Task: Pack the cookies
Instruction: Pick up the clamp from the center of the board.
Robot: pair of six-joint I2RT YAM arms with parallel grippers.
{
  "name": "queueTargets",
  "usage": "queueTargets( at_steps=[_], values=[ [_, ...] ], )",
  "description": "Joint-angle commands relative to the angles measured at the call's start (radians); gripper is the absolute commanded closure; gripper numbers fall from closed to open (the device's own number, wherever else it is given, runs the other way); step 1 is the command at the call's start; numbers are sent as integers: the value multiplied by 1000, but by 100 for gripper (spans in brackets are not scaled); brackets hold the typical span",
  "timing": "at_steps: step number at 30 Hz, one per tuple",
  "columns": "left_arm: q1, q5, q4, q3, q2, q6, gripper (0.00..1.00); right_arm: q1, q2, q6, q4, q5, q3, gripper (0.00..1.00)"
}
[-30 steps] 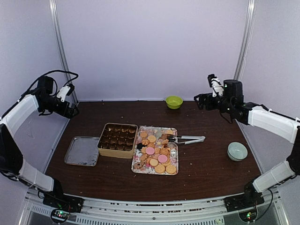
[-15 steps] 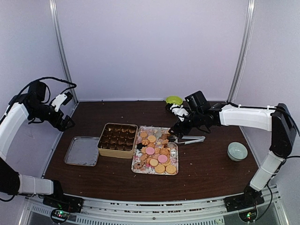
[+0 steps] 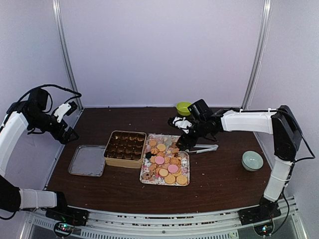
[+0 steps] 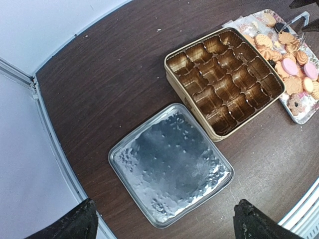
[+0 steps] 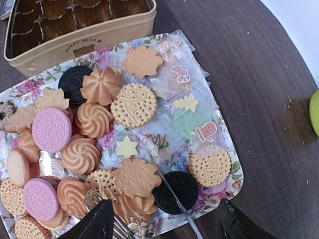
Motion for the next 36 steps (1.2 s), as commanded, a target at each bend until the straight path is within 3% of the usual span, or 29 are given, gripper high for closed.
queueTargets(
  at_steps=[1, 20, 28, 36],
  values=[
    [-8, 10, -14, 32, -4, 1, 2, 4, 31, -53, -19, -18, 39, 30],
    [-9, 15, -13, 45, -30, 14, 2, -14, 162, -121, -90, -52, 146, 44],
    [-8, 26, -13, 46, -28, 15, 2, -14, 200, -136, -118, -63, 177, 63],
    [-8, 19, -13, 49, -35, 24, 2, -14, 198, -147, -112, -52, 179, 76]
  ],
)
